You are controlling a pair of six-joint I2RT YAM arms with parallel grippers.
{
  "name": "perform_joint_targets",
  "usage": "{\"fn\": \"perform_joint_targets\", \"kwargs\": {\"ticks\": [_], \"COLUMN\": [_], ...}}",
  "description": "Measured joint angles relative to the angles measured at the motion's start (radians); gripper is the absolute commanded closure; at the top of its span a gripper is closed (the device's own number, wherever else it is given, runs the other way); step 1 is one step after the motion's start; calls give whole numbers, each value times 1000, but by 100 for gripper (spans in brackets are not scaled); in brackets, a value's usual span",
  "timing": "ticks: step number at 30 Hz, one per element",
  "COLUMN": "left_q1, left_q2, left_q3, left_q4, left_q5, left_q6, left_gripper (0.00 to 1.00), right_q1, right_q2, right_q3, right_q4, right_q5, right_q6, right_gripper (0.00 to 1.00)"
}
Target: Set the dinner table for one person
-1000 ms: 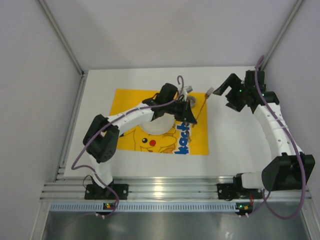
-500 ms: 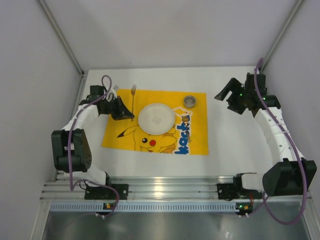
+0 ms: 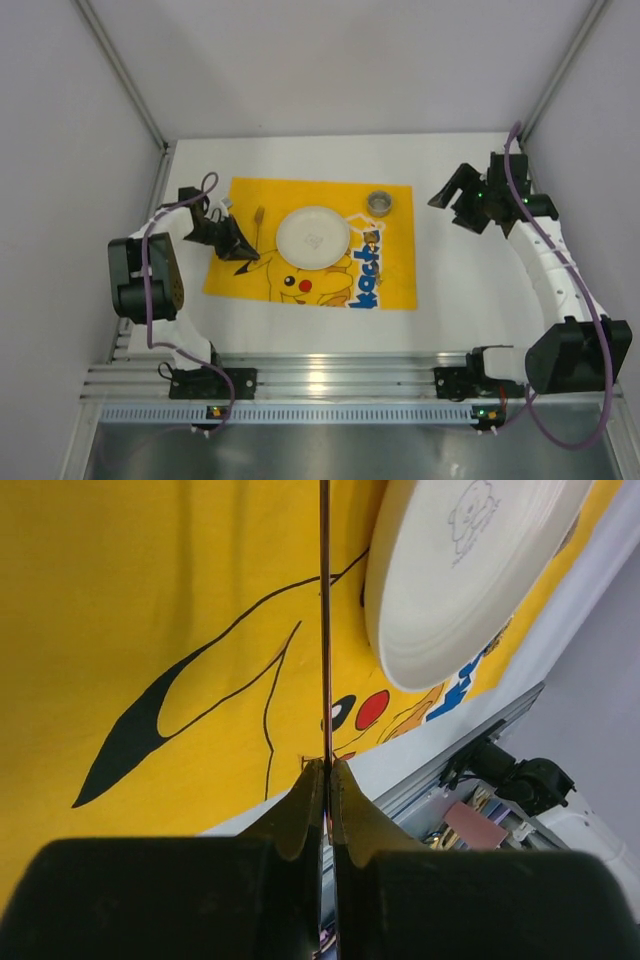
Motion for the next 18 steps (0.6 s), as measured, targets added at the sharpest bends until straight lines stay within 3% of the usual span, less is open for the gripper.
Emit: {"fn": "perform_joint_targets", "kwargs": {"ticks": [6,10,13,14,17,18], "left_q1": [0,-1,0,0,-1,-1], "left_q2": [56,63,63,63,68,70], "left_q3": [1,8,19,25,58,76], "left_q4": [-40,-60,-82,-91,-122,-134], "left_q5": [-36,-72,-118,-132,-191,-217], "left_q6": [24,34,38,41,39,41], "left_gripper": [97,73,39,33,31,20], "right_q1": [0,0,0,0,0,0], "right_q2": [0,-1,-2,-2,-2,-2], "right_q3": [-18,-24,-32,-36,-45,-47], "right_q4": [5,5,8,11,12,13], "right_q5": [0,0,0,0,-1,-2], "right_q6": [-2,-9,-13,-15,-19,-20], "right_gripper": [20,20,20,20,20,19]}}
